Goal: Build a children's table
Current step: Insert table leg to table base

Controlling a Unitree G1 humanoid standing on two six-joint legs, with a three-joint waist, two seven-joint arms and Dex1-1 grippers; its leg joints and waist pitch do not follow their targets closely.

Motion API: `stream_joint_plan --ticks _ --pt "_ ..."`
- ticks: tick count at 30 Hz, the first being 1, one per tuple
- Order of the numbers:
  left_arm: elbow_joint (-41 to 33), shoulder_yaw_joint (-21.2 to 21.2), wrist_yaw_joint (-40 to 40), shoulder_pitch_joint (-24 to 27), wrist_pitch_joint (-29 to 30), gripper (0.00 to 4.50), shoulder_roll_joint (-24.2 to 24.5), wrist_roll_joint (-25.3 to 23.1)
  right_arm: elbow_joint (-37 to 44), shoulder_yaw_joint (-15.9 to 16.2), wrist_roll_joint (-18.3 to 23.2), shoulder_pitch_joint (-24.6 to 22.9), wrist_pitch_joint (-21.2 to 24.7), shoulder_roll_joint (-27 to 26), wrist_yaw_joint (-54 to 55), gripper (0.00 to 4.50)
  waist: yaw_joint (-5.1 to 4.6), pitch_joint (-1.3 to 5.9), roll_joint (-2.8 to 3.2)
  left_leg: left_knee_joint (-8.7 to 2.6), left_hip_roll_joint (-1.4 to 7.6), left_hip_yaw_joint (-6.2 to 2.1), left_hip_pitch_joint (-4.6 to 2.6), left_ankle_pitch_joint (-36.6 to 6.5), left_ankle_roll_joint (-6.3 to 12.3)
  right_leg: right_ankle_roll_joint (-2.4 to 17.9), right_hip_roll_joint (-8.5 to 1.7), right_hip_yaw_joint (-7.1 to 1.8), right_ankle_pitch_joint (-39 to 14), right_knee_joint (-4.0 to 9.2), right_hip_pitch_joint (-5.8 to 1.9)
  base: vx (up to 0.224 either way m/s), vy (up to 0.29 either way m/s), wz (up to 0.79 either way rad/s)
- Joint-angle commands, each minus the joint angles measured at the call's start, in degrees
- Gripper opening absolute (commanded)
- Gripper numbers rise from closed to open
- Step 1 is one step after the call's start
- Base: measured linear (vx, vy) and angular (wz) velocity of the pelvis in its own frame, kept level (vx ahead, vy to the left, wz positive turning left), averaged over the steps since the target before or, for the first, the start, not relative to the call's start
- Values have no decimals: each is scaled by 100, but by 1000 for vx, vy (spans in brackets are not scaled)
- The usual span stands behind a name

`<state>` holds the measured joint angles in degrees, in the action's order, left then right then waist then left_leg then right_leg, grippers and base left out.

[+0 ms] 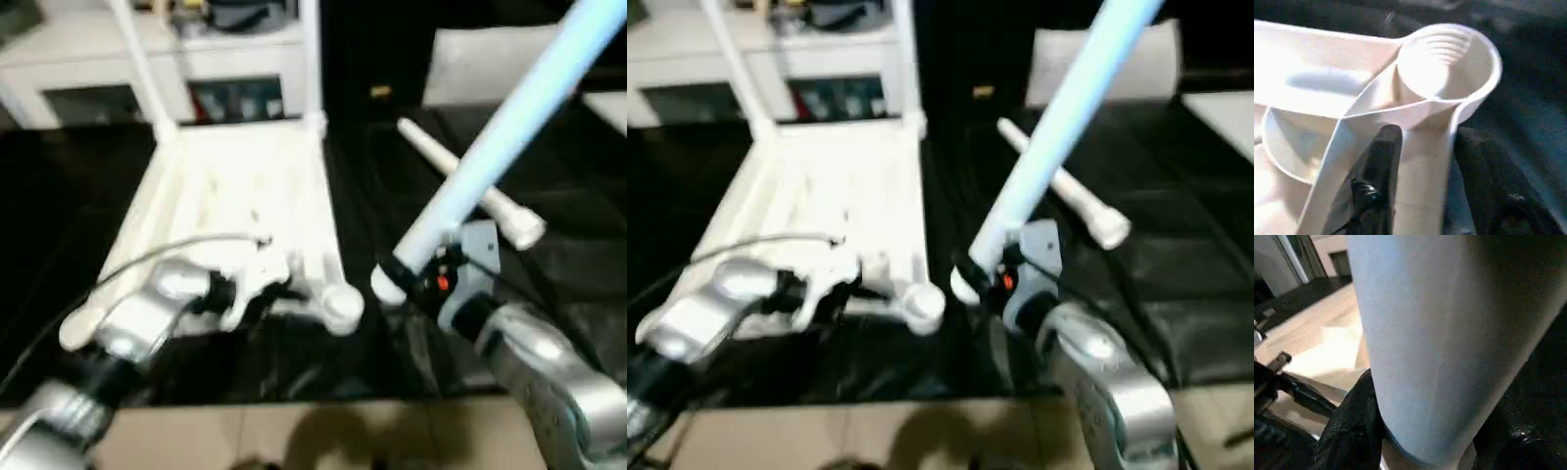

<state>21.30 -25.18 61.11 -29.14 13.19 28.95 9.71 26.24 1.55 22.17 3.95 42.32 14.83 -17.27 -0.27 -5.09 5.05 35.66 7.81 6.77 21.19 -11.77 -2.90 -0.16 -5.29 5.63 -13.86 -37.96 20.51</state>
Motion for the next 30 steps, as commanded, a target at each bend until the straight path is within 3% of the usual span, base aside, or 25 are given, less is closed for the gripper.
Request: stream_joint_plan --ticks 1,2,3,4,5,6,8,10,13,17,18,20,23,26,27,30 --pt "111 70 74 -63 -86 177 97 -122 55 71 -10 26 -30 -11 -35 195 95 368 -116 -385 320 -148 119 -387 87 285 -513 -405 -3070 818 -196 0 0 0" --pt "146 34 147 -70 -82 167 134 -157 57 73 -6 30 -26 -4 -54 195 63 402 -49 -454 384 -152 115 -579 66 611 -364 -367 -1934 682 -156 0 0 0" --pt "170 10 191 -75 -77 153 157 -183 59 72 -3 32 -23 0 -67 195 23 458 -22 -450 419 -169 94 -560 108 955 -315 -363 -835 558 -157 0 0 0" --pt "170 10 191 -75 -77 145 157 -183 59 72 -3 32 -23 0 -67 195 24 469 -18 -438 420 -152 90 -400 232 1249 -334 -359 -6 505 -177 0 0 0" --pt "168 -19 259 -72 -105 140 197 -208 59 73 -7 32 -24 5 -75 195 40 464 -28 -427 397 -123 111 -345 366 1408 -355 -350 337 493 -206 0 0 0" --pt "167 -10 348 -70 -131 137 231 -216 57 78 -8 37 -28 20 -81 195 45 457 -61 -432 394 -104 114 -377 416 1446 -366 -351 331 509 -215 0 0 0" --pt "142 17 434 -66 -134 121 266 -205 53 87 -7 41 -35 33 -89 195 57 431 -48 -439 390 -74 108 -599 435 1440 -392 -344 -68 550 -229 0 0 0" --pt "-18 33 607 -21 -54 101 385 -157 44 97 -2 48 -45 44 -102 195 62 387 -63 -462 400 -49 79 -954 336 1319 -393 -365 -804 612 -199 0 0 0" --pt "-104 96 606 30 -45 70 442 -125 41 113 -2 46 -49 48 -110 195 73 358 -60 -484 420 -43 46 -1247 214 1195 -394 -389 -1347 659 -154 0 0 0" --pt "-173 272 462 133 130 39 441 -88 24 126 -10 53 -75 35 -124 195 89 366 -42 -492 431 -46 52 -1245 173 1174 -397 -396 -1315 644 -148 0 0 0" --pt "-152 305 391 145 151 22 414 -95 14 130 -18 61 -81 34 -123 195 85 372 -63 -493 431 -45 65 -1184 194 1182 -396 -398 -1201 645 -155 0 0 0" --pt "13 428 -60 126 173 18 211 -182 -19 144 -71 118 -184 39 -128 195 88 380 -48 -484 427 -39 65 -1143 209 1199 -394 -396 -1127 637 -157 0 0 0" --pt "148 560 -559 71 179 5 -17 -254 -73 172 -191 210 -230 67 -55 195 66 370 -82 -476 419 -31 96 -1057 238 1222 -389 -389 -1043 643 -183 0 0 0" --pt "77 778 -1076 34 277 0 -374 -189 -84 209 -333 326 133 119 185 195 33 362 -116 -464 382 -16 103 -1041 232 1065 -377 -379 -1427 681 -193 0 0 0" --pt "-64 763 -1160 72 249 0 -481 -214 -115 156 -325 398 451 69 374 195 -3 359 -133 -453 364 -5 112 -992 243 1021 -370 -385 -1561 705 -187 0 0 0" --pt "-265 556 -1114 200 225 0 -436 -434 -292 112 -268 535 370 123 234 195 -24 389 -118 -428 375 7 112 -781 334 1052 -359 -395 -1305 695 -166 0 0 0"
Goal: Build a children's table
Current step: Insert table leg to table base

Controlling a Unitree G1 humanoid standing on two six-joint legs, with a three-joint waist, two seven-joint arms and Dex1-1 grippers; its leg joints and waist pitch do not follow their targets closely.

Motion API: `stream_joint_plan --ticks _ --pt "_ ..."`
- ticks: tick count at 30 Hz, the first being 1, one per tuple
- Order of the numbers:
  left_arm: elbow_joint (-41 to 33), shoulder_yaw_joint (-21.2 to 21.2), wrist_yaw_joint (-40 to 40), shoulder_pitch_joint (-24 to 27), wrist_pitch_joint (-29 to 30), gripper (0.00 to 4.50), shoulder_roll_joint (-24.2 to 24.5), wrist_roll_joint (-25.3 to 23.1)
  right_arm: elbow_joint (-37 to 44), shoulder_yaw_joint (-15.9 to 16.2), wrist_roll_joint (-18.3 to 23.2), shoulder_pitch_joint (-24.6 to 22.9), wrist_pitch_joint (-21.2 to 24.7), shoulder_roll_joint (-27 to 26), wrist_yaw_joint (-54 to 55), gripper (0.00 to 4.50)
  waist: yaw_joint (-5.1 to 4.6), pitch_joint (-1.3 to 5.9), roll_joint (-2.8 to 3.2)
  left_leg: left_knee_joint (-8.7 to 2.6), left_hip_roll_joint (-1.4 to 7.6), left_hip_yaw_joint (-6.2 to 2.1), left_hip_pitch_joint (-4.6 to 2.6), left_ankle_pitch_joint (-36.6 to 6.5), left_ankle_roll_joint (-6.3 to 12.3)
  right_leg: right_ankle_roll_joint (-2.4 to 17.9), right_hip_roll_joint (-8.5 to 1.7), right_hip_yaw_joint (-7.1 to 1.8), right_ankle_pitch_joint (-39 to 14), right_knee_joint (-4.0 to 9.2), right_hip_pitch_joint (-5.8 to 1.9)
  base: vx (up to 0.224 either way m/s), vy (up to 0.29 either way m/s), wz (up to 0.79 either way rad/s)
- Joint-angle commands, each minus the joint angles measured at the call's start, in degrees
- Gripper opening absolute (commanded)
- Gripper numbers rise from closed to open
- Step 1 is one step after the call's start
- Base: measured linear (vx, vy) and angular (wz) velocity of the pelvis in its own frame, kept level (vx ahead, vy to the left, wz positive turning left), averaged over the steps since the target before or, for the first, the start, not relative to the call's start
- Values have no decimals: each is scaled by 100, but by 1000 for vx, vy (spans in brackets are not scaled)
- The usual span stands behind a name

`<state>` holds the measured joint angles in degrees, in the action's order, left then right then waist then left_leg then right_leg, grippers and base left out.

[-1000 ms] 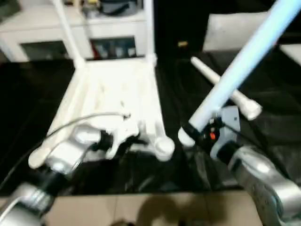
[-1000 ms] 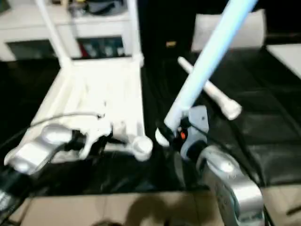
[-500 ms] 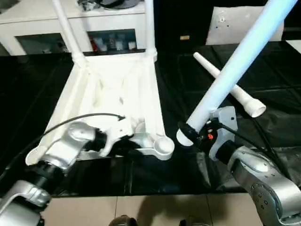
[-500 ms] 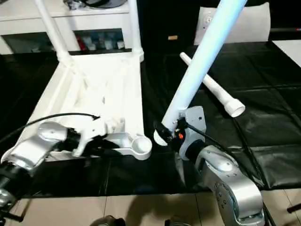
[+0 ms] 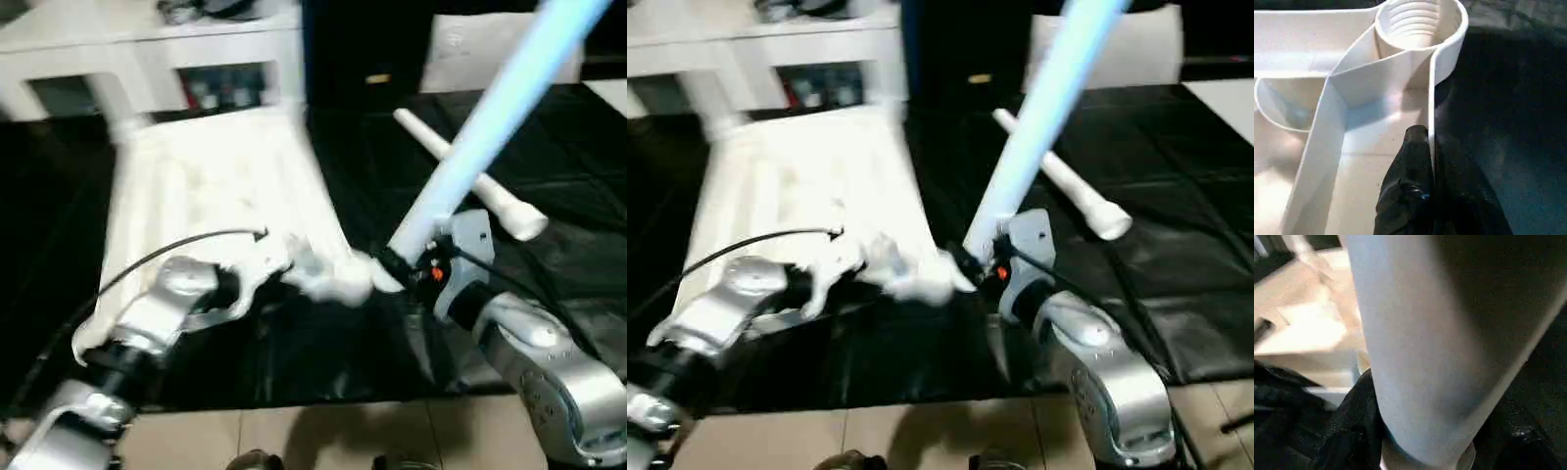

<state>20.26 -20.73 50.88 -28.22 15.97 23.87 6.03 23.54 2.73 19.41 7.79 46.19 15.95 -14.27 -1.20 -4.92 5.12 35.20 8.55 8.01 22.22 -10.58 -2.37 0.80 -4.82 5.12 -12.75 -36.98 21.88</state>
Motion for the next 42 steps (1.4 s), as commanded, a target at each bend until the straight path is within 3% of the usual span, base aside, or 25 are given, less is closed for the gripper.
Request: stream_joint_plan --ticks 1,3,5,6,8,9,10,13,14,16,18,19,27,35,37,39,41,42 --pt "-227 34 -12 175 -34 0 120 -114 -100 14 -22 195 -127 65 -150 195 74 377 -125 -377 303 -110 14 -824 321 981 -410 -347 -1298 588 -313 0 0 0" --pt "-254 -13 8 221 -39 0 151 -174 -181 39 -36 243 -252 101 -253 195 83 373 -114 -377 322 -97 2 -788 359 1025 -399 -346 -1183 584 -302 0 0 0" --pt "-248 -69 193 308 -190 0 225 -183 -425 104 -111 395 -672 153 -495 195 87 375 -128 -383 328 -90 12 -760 398 1076 -400 -341 -1042 562 -311 0 0 0" --pt "-172 -72 218 307 -507 0 264 -242 -558 252 -269 496 -916 256 -647 195 86 377 -181 -386 331 -76 0 -731 424 1092 -388 -341 -972 568 -302 0 0 0" --pt "-170 -76 310 316 -796 0 287 -258 -596 312 -299 552 -930 303 -707 195 101 369 -143 -390 335 -79 -4 -734 453 1100 -394 -338 -980 572 -302 0 0 0" --pt "-128 -85 356 270 -1069 0 327 -326 -641 325 -229 628 -920 302 -813 195 100 376 -186 -389 328 -73 -4 -706 494 1098 -390 -341 -942 569 -312 0 0 0" --pt "-113 -97 314 243 -1108 0 350 -379 -659 322 -189 662 -913 293 -854 195 118 372 -177 -389 338 -65 -16 -698 513 1109 -401 -348 -972 563 -302 0 0 0" --pt "-243 20 346 251 -692 0 403 -279 -677 318 14 714 -910 253 -1070 195 175 374 -160 -402 375 -64 -43 -695 479 1178 -408 -354 -922 537 -286 0 0 0" --pt "-260 75 321 253 -611 45 385 -234 -677 323 34 715 -921 248 -1098 195 182 372 -136 -405 381 -69 -49 -719 469 1198 -403 -352 -898 528 -279 0 0 0" --pt "-410 242 254 280 -220 56 336 -84 -712 323 77 710 -953 218 -1180 195 180 371 -157 -414 387 -68 -44 -742 441 1289 -402 -352 -758 509 -284 0 0 0" --pt "-557 312 272 366 -161 66 330 -13 -768 322 106 700 -1009 178 -1244 195 189 364 -127 -415 380 -67 -48 -813 410 1329 -408 -353 -806 522 -279 0 0 0" --pt "-582 331 277 393 -186 92 327 -5 -783 316 121 699 -1017 158 -1263 195 192 361 -135 -415 383 -64 -45 -836 389 1335 -413 -358 -811 531 -284 0 0 0" --pt "-802 482 158 526 164 104 228 136 -842 368 97 694 -1133 87 -1341 195 240 347 -158 -442 389 -62 -52 -949 314 1279 -405 -370 -941 542 -279 0 0 0" --pt "-854 182 401 605 127 30 413 -132 -1041 443 -32 784 -1297 81 -1389 195 290 350 -144 -455 397 -63 -61 -959 295 1243 -405 -374 -951 553 -264 0 0 0" --pt "-824 152 417 565 90 25 433 -188 -1173 509 -127 906 -1311 97 -1399 195 300 364 -98 -456 399 -70 -66 -962 254 1269 -402 -374 -866 540 -269 0 0 0" --pt "-803 172 435 519 82 17 410 -177 -1295 563 -139 1026 -1226 113 -1464 195 283 384 -154 -457 402 -64 -64 -891 250 1306 -393 -374 -663 523 -280 0 0 0" --pt "-766 177 459 464 18 2 398 -185 -1426 656 -189 1136 -1173 164 -1549 195 289 391 -134 -438 387 -58 -56 -781 286 1374 -406 -372 -527 511 -293 0 0 0" --pt "-753 199 475 438 6 0 381 -162 -1508 704 -220 1185 -1107 196 -1577 195 290 402 -168 -434 391 -49 -60 -734 309 1384 -400 -373 -482 508 -298 0 0 0"
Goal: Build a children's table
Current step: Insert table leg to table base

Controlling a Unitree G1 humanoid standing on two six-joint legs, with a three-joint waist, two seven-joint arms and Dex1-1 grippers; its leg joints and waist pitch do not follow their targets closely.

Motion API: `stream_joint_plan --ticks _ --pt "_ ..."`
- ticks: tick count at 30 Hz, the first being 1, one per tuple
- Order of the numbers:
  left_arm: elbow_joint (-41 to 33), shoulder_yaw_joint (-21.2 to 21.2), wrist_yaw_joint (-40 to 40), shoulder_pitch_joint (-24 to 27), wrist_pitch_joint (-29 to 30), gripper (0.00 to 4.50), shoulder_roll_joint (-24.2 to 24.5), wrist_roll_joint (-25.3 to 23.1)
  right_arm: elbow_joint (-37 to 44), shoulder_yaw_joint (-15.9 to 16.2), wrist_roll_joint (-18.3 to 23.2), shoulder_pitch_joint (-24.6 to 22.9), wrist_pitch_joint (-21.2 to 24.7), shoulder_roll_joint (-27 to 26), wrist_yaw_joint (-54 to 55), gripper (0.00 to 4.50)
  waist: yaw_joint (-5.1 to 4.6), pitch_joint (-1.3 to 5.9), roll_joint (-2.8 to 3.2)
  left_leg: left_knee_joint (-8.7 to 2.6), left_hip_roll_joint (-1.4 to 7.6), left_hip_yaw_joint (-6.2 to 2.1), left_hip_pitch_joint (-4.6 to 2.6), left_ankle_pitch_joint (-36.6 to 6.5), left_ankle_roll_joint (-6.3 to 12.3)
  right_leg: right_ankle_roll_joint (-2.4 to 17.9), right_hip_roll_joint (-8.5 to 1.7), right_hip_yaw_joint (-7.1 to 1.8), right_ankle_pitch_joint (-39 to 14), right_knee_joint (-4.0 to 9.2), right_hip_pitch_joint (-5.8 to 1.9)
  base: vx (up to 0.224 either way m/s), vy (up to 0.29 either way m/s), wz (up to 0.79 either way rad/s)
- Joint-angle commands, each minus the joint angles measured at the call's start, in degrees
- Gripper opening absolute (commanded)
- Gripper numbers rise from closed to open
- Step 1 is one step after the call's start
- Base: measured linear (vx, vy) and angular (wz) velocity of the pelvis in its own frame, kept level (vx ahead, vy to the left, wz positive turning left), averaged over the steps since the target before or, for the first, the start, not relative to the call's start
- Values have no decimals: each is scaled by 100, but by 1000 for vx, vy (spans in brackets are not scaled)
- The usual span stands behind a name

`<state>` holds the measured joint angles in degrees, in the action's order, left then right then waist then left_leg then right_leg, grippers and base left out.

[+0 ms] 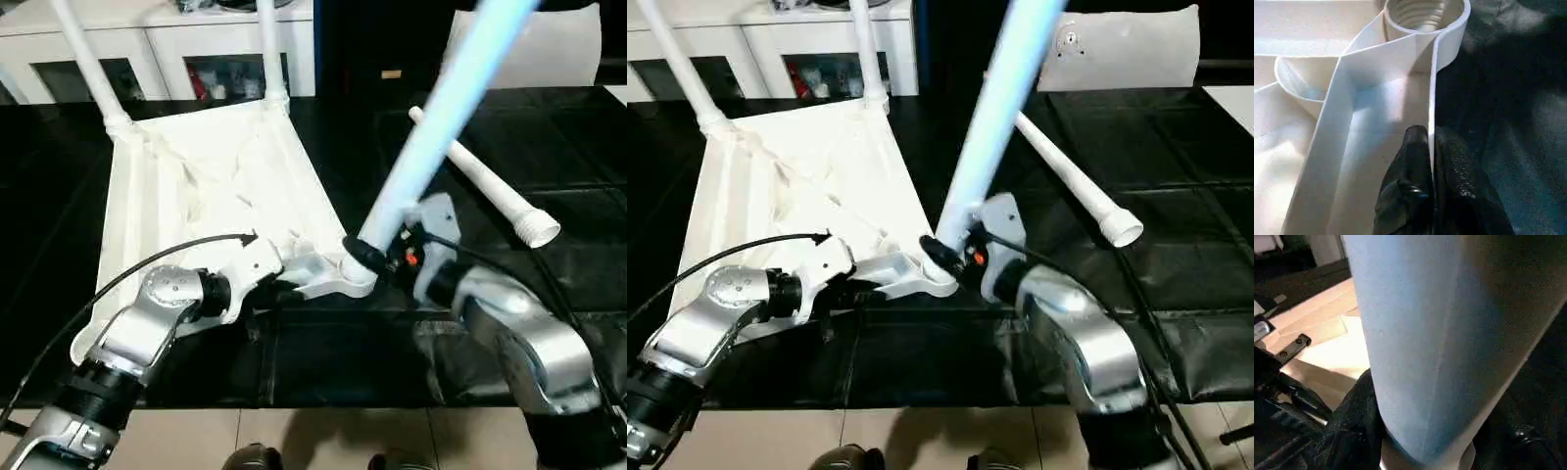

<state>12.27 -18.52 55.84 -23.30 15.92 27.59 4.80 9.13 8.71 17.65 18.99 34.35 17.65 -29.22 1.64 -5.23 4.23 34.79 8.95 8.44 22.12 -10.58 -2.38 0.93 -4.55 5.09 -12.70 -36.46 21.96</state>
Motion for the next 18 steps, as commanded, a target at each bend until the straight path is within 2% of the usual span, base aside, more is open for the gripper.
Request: stream_joint_plan --ticks 1,4,9,16,18 --pt "46 -22 -21 -54 10 0 9 -39 -67 105 -44 66 76 26 -82 195 18 438 -54 -388 357 -92 -53 -661 327 1396 -436 -371 -411 442 -307 0 0 0" --pt "43 -23 137 -94 -233 0 11 11 -344 297 -126 218 233 210 -319 195 33 465 -85 -371 359 -87 -45 -478 410 1455 -440 -368 -159 418 -326 0 0 0" --pt "113 -58 355 -72 -579 0 72 -30 -362 377 -26 296 588 386 -582 195 43 485 -111 -358 360 -77 -44 -356 527 1479 -432 -363 -17 398 -337 0 0 0" --pt "225 -100 580 -103 -847 0 140 -59 -540 445 -103 393 634 473 -685 195 58 477 -108 -375 377 -72 -63 -548 401 1455 -441 -366 -296 419 -318 0 0 0" --pt "211 -146 776 -99 -965 0 181 -20 -673 492 -154 489 642 488 -733 195 63 487 -129 -372 375 -68 -65 -515 388 1455 -447 -368 -307 420 -319 0 0 0"
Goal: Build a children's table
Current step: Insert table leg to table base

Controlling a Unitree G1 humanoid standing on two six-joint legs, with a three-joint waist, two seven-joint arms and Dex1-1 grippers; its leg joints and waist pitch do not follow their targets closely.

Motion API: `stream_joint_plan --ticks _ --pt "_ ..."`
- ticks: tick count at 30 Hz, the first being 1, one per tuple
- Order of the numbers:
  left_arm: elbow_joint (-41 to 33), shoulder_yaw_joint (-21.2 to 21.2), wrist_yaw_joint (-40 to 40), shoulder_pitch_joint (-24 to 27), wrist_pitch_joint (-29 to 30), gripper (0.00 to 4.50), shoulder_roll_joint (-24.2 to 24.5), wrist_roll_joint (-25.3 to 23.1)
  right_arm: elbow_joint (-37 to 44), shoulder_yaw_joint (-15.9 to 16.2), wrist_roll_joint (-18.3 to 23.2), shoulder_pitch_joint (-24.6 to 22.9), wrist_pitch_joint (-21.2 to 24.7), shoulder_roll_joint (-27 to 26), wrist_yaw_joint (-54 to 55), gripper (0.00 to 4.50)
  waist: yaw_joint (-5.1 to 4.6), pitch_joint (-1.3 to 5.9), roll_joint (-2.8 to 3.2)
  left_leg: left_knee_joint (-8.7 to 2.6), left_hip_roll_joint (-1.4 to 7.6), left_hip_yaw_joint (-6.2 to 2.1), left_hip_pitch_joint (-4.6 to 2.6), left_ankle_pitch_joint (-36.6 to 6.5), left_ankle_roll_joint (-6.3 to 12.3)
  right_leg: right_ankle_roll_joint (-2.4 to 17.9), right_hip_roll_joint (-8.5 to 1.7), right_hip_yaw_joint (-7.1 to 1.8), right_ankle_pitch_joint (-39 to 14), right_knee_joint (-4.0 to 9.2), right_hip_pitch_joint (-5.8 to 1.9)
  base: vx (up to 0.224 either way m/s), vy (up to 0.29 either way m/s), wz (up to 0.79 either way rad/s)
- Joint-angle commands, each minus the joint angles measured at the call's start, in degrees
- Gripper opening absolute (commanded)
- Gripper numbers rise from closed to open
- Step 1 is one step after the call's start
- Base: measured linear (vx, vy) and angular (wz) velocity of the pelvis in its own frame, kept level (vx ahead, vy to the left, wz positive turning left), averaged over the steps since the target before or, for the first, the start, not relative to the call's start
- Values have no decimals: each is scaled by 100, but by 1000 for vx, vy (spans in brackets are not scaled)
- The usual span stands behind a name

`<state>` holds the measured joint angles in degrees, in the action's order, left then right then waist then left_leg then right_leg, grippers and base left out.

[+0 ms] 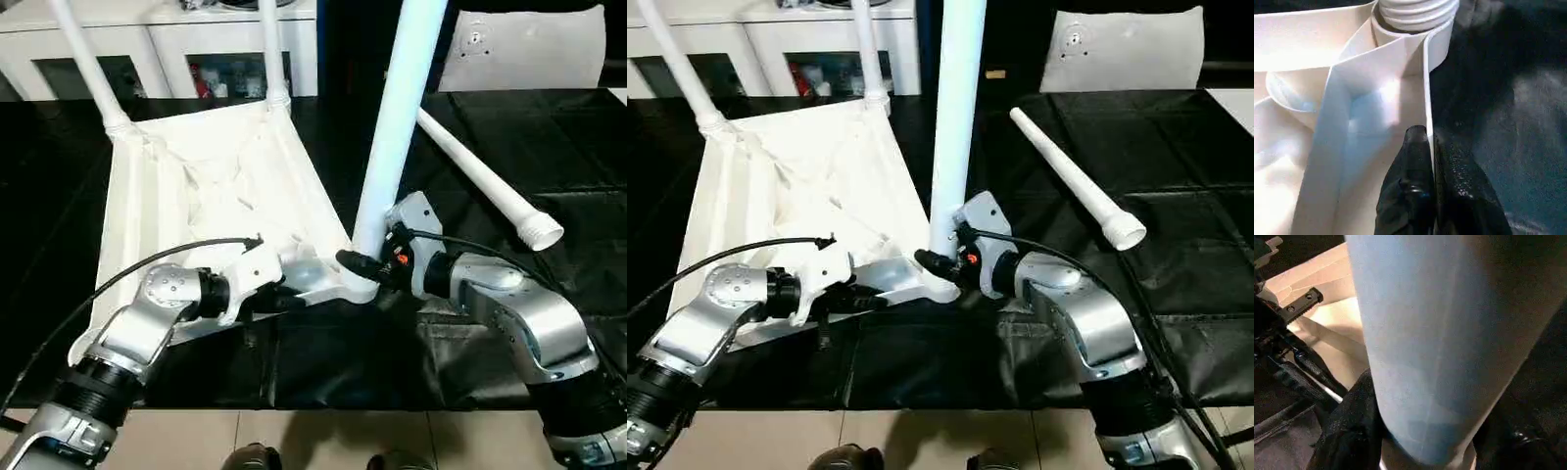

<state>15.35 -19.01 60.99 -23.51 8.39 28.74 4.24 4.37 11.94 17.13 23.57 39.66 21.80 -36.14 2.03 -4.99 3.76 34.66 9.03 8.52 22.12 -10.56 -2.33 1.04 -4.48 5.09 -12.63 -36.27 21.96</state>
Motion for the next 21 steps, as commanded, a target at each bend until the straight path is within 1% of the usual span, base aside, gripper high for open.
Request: stream_joint_plan --ticks 1,2,3,5,8,11,14,17,18,19,20,21 --pt "-96 -96 260 -78 -211 0 66 36 -197 169 -101 30 111 74 -42 195 26 465 -73 -359 366 -76 -67 -497 377 1448 -449 -366 -295 396 -316 0 0 0" --pt "-114 -94 309 -71 -199 0 67 67 -234 180 -104 58 149 84 -64 195 26 468 -85 -358 375 -74 -68 -467 382 1454 -448 -370 -221 392 -315 0 0 0" --pt "-139 -103 384 -67 -194 0 73 98 -292 195 -107 97 205 101 -94 195 29 473 -78 -356 374 -75 -74 -459 385 1468 -447 -368 -192 386 -312 0 0 0" --pt "-173 -132 527 -69 -212 0 89 133 -398 215 -108 162 319 134 -149 195 36 477 -83 -360 379 -78 -75 -467 386 1487 -445 -367 -113 378 -313 0 0 0" --pt "-162 -148 563 -75 -244 0 95 114 -460 252 -143 194 297 163 -211 195 37 481 -79 -364 383 -78 -82 -532 352 1507 -448 -365 -102 376 -310 0 0 0" --pt "-51 -178 607 -107 -352 0 56 44 -582 256 -8 261 293 100 -430 195 35 484 -98 -364 377 -74 -78 -608 315 1531 -450 -368 -83 379 -323 0 0 0" --pt "-4 -185 554 -148 -378 0 28 -22 -703 133 113 284 322 -43 -377 195 43 484 -100 -369 380 -74 -79 -646 292 1537 -460 -371 -141 386 -324 0 0 0" --pt "48 -144 450 -179 -371 0 4 -64 -851 -104 267 226 284 -181 -330 195 56 487 -106 -369 384 -67 -92 -677 264 1544 -460 -371 -210 397 -312 0 0 0" --pt "74 -109 383 -187 -340 0 -3 -74 -904 -211 330 145 145 -226 -351 195 69 482 -95 -374 389 -68 -86 -696 246 1524 -460 -370 -235 400 -314 0 0 0" --pt "74 -109 383 -187 -340 0 -3 -74 -904 -211 330 145 145 -226 -351 195 74 484 -100 -374 392 -69 -85 -706 236 1516 -463 -368 -236 396 -316 0 0 0" --pt "92 -84 342 -191 -318 0 -8 -80 -943 -275 369 93 39 -252 -373 195 77 487 -103 -373 390 -65 -84 -715 231 1507 -466 -368 -241 399 -319 0 0 0" --pt "132 -41 289 -196 -313 0 -18 -79 -964 -360 414 -4 -47 -289 -383 195 100 478 -15 -375 391 -76 -90 -762 200 1491 -470 -364 -292 390 -306 0 0 0"
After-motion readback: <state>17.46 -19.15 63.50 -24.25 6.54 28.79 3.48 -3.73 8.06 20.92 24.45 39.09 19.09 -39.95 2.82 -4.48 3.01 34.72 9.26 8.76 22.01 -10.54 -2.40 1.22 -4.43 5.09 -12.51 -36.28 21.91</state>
